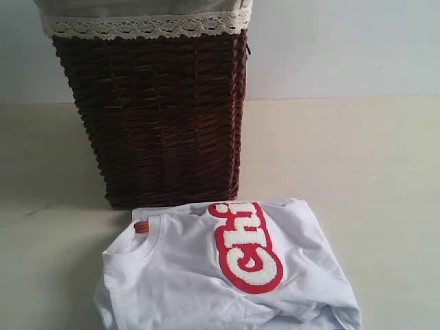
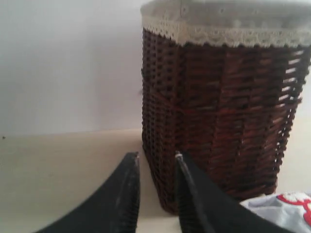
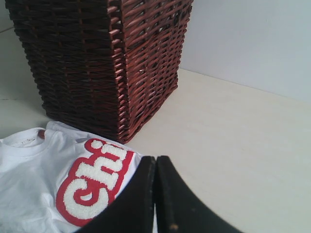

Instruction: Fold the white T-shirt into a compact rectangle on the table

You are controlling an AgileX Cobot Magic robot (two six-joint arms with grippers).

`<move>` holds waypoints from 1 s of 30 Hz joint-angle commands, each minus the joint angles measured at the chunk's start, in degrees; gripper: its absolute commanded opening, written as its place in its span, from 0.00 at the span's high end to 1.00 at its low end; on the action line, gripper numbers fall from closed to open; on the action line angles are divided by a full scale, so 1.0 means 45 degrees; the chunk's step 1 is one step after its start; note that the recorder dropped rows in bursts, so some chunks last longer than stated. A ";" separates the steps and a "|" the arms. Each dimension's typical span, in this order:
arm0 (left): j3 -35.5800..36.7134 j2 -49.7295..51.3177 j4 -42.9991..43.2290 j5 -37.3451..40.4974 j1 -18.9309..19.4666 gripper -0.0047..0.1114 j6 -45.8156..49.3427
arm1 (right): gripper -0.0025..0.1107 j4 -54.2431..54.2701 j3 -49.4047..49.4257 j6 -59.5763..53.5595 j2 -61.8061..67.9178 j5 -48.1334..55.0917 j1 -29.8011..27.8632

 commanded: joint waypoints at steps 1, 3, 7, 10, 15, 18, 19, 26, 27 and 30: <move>0.0711 -0.0100 -0.0231 -0.0008 0.0056 0.73 0.0095 | 0.98 -0.0004 0.0077 -0.0016 -0.0043 -0.0094 -0.0062; 0.1009 -0.0100 -0.0286 -0.0008 0.0056 0.73 0.0095 | 0.98 -0.0004 0.0077 -0.0016 -0.0043 -0.0094 -0.0062; 0.1586 -0.0100 -0.0794 -0.0008 0.0056 0.73 0.0095 | 0.98 -0.0004 0.0077 -0.0016 -0.0043 -0.0094 -0.0062; 0.1668 -0.0321 -0.0932 -0.0008 0.0056 0.73 0.0095 | 0.98 -0.0004 0.0077 -0.0016 -0.0043 -0.0094 -0.0062; 0.1668 -0.0788 -0.0932 0.1321 0.0056 0.73 0.1197 | 0.98 -0.0004 0.0077 -0.0016 -0.0043 -0.0094 -0.0062; 0.1668 -0.0796 -0.0594 0.1778 0.0056 0.73 0.1250 | 0.98 -0.0004 0.0077 -0.0016 -0.0043 -0.0094 -0.0062; 0.1668 -0.0796 -0.0594 0.1901 0.0056 0.73 0.1250 | 0.98 -0.0004 0.0077 -0.0016 -0.0043 -0.0094 -0.0062; 0.1668 -0.0796 0.0605 0.2145 0.2177 0.73 -0.0795 | 0.98 -0.0004 0.0077 -0.0016 -0.0043 -0.0094 -0.0062; 0.1668 -0.0796 0.0605 0.2145 0.2631 0.73 -0.0851 | 0.98 -0.0004 0.0077 -0.0016 -0.0043 -0.0094 -0.0062; 0.1668 -0.0796 0.0581 0.2170 0.3700 0.73 -0.0851 | 0.98 -0.0004 0.0077 -0.0016 -0.0043 -0.0094 -0.0062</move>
